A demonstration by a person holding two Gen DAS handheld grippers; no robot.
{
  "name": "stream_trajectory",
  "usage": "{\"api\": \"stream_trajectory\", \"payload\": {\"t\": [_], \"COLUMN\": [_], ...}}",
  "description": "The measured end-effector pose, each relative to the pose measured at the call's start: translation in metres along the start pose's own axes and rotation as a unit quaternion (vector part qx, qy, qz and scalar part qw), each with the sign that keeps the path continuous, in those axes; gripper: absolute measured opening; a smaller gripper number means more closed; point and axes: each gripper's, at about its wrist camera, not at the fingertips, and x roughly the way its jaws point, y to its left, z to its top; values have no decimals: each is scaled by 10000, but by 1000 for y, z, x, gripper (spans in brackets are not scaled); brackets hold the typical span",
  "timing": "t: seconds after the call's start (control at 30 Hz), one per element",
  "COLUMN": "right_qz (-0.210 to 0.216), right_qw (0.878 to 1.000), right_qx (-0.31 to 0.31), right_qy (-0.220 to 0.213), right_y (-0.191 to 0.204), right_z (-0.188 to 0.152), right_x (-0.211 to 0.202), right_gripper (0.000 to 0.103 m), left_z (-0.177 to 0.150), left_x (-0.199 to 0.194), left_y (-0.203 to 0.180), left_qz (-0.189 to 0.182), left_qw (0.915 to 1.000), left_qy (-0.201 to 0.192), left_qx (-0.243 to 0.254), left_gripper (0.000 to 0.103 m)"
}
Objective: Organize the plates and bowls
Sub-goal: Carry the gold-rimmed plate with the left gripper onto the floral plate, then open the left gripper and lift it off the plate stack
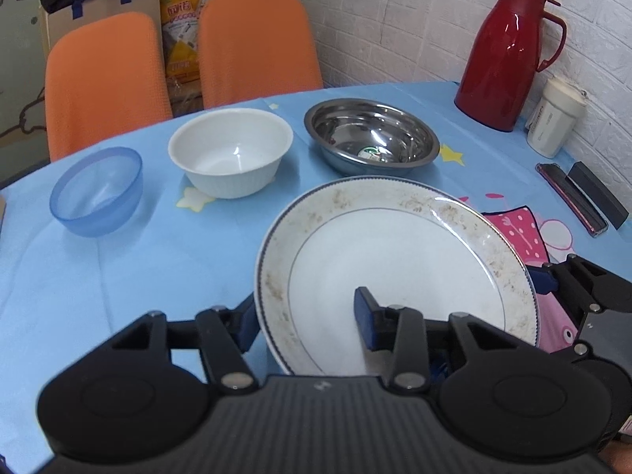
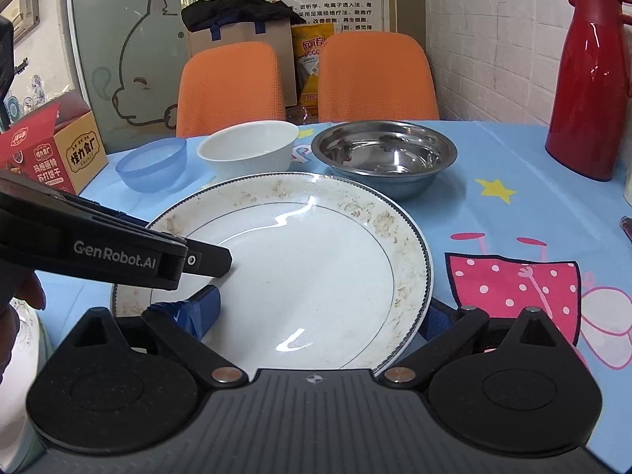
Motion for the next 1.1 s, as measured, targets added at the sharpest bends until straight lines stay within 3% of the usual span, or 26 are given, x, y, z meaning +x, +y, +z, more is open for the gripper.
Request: {"api": "stream_trajectory", "payload": {"t": [0.23, 0.5, 0.77, 0.93, 1.1], "right_qz": [372, 1116, 1350, 1106, 1151], "right_qw": [9987, 9915, 9867, 9864, 9834], "right_qx": [-248, -616, -899, -1215, -1370], "right_qy": [-250, -253, 130, 40, 303], "right_y": [50, 130, 171, 180, 175], "right_z": [-3, -28, -60, -66, -62], "right_x": [-42, -75, -76, -76, -72], "right_gripper": [89, 89, 89, 90, 88], "left_z": [-36, -108, -164, -171, -173], "left_x": [-80, -158, -165, -164, -166], "left_y": [29, 66, 92, 94, 99], "left_qz": [326, 1018, 951, 852, 771], "left_qw": [9986, 9910, 9857, 9867, 9858], "left_qy": [-221, -329, -208, -345, -435], "left_qx": [-345, -809, -1377, -1343, -1426], "left_gripper": [38, 38, 39, 39, 41]}}
